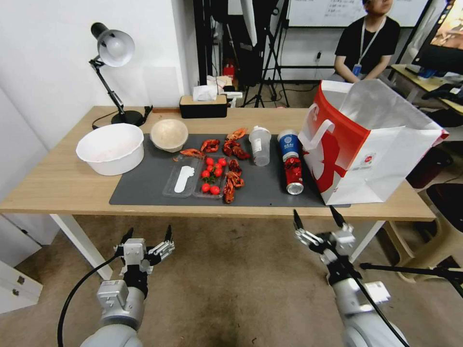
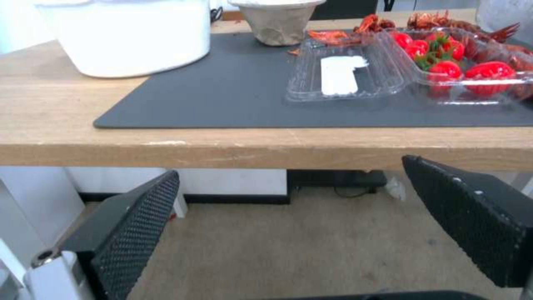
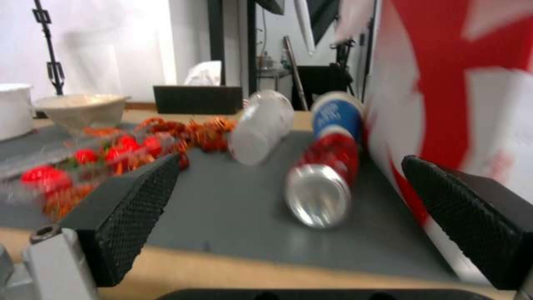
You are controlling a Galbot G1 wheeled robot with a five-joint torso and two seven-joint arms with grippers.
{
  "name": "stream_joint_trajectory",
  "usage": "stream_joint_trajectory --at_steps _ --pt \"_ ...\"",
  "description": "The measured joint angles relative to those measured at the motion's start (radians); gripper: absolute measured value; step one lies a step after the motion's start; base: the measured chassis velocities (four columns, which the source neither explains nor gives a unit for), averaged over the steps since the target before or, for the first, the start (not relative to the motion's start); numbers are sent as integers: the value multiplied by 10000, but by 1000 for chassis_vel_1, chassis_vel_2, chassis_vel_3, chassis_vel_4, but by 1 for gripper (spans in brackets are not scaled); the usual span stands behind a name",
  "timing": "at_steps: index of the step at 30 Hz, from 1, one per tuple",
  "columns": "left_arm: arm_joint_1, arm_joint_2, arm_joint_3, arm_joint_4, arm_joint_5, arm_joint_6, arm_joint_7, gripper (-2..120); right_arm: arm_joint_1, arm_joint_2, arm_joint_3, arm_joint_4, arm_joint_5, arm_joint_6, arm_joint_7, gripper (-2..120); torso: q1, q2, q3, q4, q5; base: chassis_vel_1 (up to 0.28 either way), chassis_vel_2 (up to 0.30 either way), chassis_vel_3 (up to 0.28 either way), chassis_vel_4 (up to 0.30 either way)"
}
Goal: Pick up the trash from the table and place it into the takeout bag.
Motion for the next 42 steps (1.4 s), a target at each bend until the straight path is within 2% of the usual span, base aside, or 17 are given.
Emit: stream_joint_trajectory --at_steps 1,2,4,5,8,9,11,15,22,32,36,38,40,42 --pt "6 1 -12 -16 0 0 1 100 476 -176 -360 0 -18 -396 262 100 1 -1 0 -2 0 0 0 0 0" --pt "6 1 -12 -16 0 0 1 100 476 -176 -360 0 -18 -396 262 100 1 -1 0 -2 0 0 0 0 0" --pt "34 -29 -34 -50 60 0 5 100 2376 -521 -1380 -299 413 -1785 1169 100 1 0 1 -1 0 0 0 0 0" --pt "34 -29 -34 -50 60 0 5 100 2376 -521 -1380 -299 413 -1785 1169 100 1 0 1 -1 0 0 0 0 0" --pt "72 -51 -104 -50 84 -3 5 100 3423 -552 -1898 -509 823 -2999 2199 100 3 0 1 0 -1 0 0 0 0" --pt "72 -51 -104 -50 84 -3 5 100 3423 -552 -1898 -509 823 -2999 2199 100 3 0 1 0 -1 0 0 0 0" --pt "90 -64 -141 -43 89 -13 5 100 3823 -602 -2105 -555 1137 -3734 2813 100 3 0 1 -1 -1 0 0 0 0" --pt "107 -90 -157 -8 101 -40 5 100 4268 -645 -2288 -713 1515 -4502 3502 100 2 0 0 -2 -1 0 0 0 0" --pt "121 -130 -157 28 123 -64 5 100 4813 -638 -2457 -1221 2102 -4944 4127 100 3 0 1 -1 1 0 0 0 0" --pt "140 -167 -163 78 147 -78 -3 100 5564 -521 -2720 -2086 2798 -5251 4413 100 3 0 1 -1 0 0 0 0 0" --pt "169 -190 -155 78 159 -91 -12 100 5868 -376 -2836 -2389 2975 -5327 4480 91 2 0 -1 -1 -1 0 0 0 0" --pt "186 -202 -161 77 163 -137 -23 100 5917 -314 -2886 -2436 3119 -5390 4558 80 1 1 -1 -1 0 0 0 0 0" --pt "185 -208 -163 80 164 -156 -24 100 5918 -291 -2895 -2443 3175 -5426 4587 77 0 1 -1 -1 -1 0 0 0 0" --pt "176 -228 -160 119 171 -217 -28 100 5892 -271 -2897 -2446 3253 -5439 4624 67 1 1 0 -1 -1 0 0 0 0"
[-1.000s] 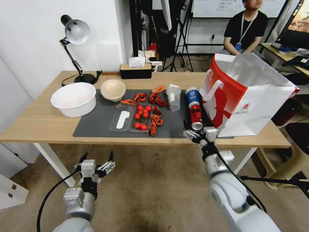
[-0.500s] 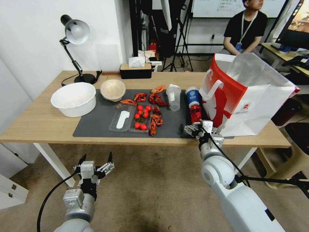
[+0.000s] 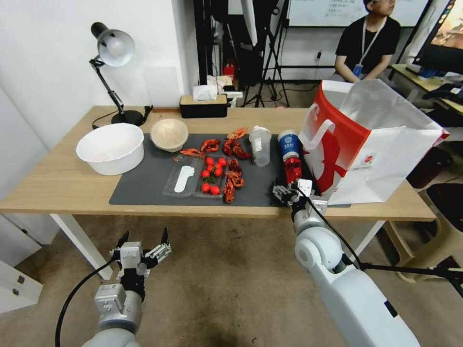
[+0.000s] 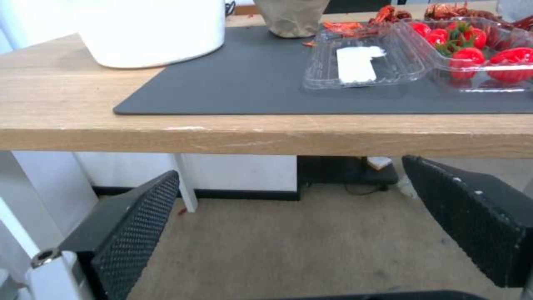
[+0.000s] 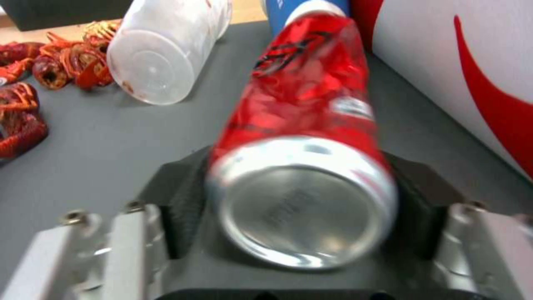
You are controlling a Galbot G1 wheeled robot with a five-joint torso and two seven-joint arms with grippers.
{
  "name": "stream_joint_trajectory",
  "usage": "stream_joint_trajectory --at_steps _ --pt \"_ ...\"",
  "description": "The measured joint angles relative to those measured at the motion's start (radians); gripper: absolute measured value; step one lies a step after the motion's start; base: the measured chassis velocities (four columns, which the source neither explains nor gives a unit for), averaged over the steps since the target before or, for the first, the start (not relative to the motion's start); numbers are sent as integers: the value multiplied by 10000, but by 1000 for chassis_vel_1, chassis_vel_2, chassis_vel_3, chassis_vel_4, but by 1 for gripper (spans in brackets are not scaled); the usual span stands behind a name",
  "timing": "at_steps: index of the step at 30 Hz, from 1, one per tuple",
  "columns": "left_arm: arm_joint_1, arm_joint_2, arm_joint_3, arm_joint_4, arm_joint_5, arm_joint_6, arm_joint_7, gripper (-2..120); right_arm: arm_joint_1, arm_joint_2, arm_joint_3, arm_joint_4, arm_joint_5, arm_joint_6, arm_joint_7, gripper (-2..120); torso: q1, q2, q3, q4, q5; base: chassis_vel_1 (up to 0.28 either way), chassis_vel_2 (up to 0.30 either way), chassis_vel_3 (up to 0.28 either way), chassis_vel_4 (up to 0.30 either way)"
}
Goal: Pick up the trash from the table and place it into the takeout bag.
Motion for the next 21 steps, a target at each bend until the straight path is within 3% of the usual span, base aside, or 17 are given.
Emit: stream_joint_trajectory --at_steps 4,14,21 --pt "-17 -15 26 21 3 -13 0 100 -30 -75 9 21 67 -6 18 53 -1 1 0 0 1 0 0 0 0" --pt "-106 37 65 149 18 -37 -2 100 -304 -145 259 79 -451 453 -430 53 0 0 0 0 1 0 0 0 0" --pt "-106 52 89 136 39 -38 -3 100 -461 -476 453 498 -1835 1722 -2233 53 0 0 0 0 1 0 0 0 0"
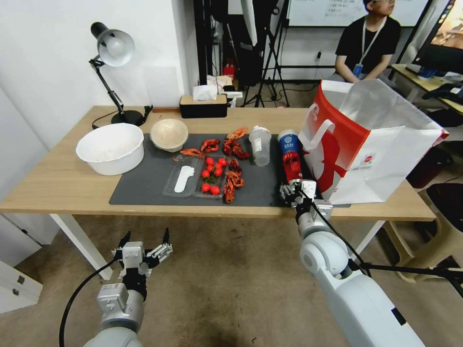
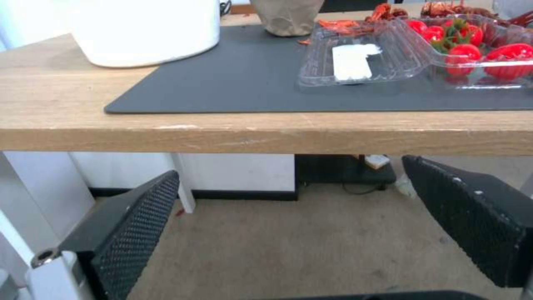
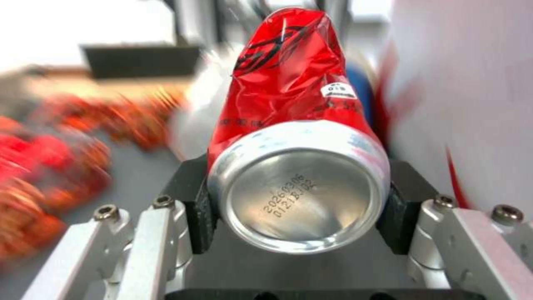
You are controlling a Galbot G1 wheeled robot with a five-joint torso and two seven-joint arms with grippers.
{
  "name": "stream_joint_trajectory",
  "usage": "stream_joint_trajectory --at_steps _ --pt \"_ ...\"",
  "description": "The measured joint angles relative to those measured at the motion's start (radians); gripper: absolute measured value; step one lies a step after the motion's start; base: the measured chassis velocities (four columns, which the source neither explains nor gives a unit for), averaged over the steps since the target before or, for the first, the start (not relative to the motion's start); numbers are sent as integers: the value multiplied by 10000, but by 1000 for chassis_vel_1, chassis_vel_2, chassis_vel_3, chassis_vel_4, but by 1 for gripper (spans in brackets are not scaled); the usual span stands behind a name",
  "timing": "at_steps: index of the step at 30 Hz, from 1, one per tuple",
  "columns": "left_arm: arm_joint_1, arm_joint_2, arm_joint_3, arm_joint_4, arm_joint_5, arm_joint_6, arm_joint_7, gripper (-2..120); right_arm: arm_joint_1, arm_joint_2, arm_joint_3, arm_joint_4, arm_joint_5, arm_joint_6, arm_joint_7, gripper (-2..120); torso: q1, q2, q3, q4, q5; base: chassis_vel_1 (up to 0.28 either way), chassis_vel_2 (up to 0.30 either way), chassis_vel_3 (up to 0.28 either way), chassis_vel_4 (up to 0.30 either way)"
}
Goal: Pick up the trash from the table and place it into the takeout bag.
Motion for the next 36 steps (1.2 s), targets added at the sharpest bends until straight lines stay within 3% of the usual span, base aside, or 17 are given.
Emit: stream_joint_trajectory --at_steps 7,11,15,21,32,36 --pt "92 6 -14 -87 135 -48 -21 100 -131 -880 596 1696 -274 1201 -1510 53 -1 0 0 0 0 0 0 0 0" --pt "106 -7 1 -131 157 -48 -22 100 -93 -1313 1099 2379 313 1273 -1593 53 -1 0 0 0 0 0 0 0 0" --pt "141 -23 10 -151 168 -49 -21 100 114 -1960 2003 3044 1194 630 -1047 53 0 0 0 1 0 0 0 0 0" --pt "127 -51 -47 -159 148 -46 -19 100 243 -3225 3873 3410 3226 -909 744 53 0 0 0 -1 3 0 0 0 0" --pt "119 -81 0 -159 122 -17 -18 100 126 -3721 4778 3133 4257 -1296 1639 54 -1 -1 0 0 4 0 0 0 0" --pt "122 -96 97 -159 125 17 -7 100 -35 -3779 5008 2816 4472 -1770 1853 78 0 0 0 0 1 0 0 0 0"
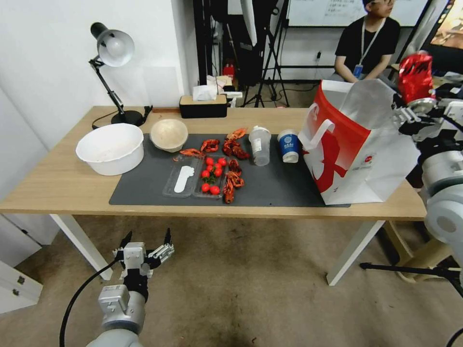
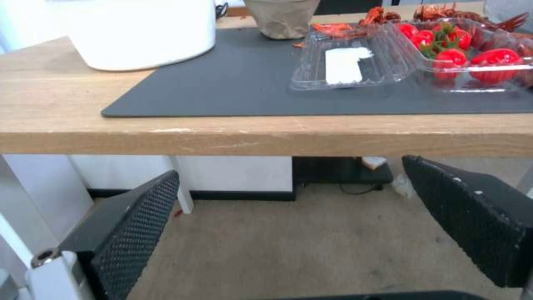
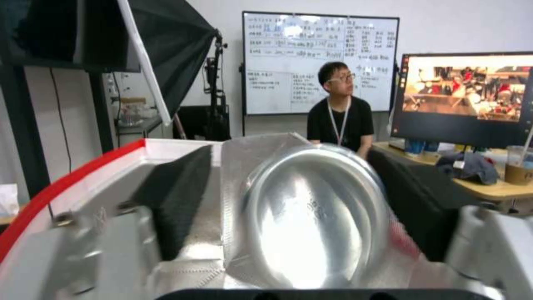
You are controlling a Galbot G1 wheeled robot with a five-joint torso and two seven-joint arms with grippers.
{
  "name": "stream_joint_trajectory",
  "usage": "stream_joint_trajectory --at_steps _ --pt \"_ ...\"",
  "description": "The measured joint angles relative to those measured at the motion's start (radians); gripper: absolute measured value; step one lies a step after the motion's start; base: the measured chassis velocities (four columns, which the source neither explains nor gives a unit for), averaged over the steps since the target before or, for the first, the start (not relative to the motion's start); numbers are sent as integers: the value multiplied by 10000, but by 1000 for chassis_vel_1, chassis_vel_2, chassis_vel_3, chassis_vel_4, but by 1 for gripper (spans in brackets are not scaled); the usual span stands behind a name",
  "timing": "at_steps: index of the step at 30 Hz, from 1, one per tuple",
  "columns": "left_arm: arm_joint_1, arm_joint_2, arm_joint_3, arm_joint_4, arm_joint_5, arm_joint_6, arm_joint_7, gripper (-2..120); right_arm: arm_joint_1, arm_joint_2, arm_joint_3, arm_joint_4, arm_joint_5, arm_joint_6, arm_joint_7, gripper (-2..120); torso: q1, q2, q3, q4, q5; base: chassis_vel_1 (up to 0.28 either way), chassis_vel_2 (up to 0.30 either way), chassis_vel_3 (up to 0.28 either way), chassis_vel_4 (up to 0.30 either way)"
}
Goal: Pick up the trash from the table and place it into the takeout bag.
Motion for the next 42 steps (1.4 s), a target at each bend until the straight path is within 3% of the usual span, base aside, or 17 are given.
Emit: stream_joint_trajectory --at_steps 7,26,34,37,39,41,42 --pt "122 18 -34 -157 22 163 118 100 -77 244 -79 -182 -71 33 -175 99 -1 -1 0 0 -1 0 0 0 0" --pt "-54 42 -13 -73 -41 191 140 100 -1188 711 -463 1161 70 1659 -2750 100 0 0 0 0 -3 0 0 0 0" --pt "-31 -8 -56 -58 -82 150 142 100 -3018 1924 -1238 1475 -1820 2851 -3936 100 0 0 0 3 -3 0 0 0 0" --pt "-39 -13 -58 -65 -97 144 145 100 -4419 2710 -1503 1119 -3354 4165 -4403 100 0 0 0 -3 -3 0 0 0 0" --pt "-39 -12 -58 -65 -98 143 146 100 -4456 2732 -1509 1101 -3401 4208 -4408 100 -1 0 0 -3 -3 0 0 0 0" --pt "-45 -3 -57 -45 -108 116 149 100 -5462 3376 -1711 469 -4275 5452 -4435 100 -1 0 -1 0 -1 0 0 0 0" --pt "-47 0 -55 -37 -117 112 149 100 -5629 3490 -1752 363 -4332 5637 -4435 100 0 0 0 -2 -2 0 0 0 0"
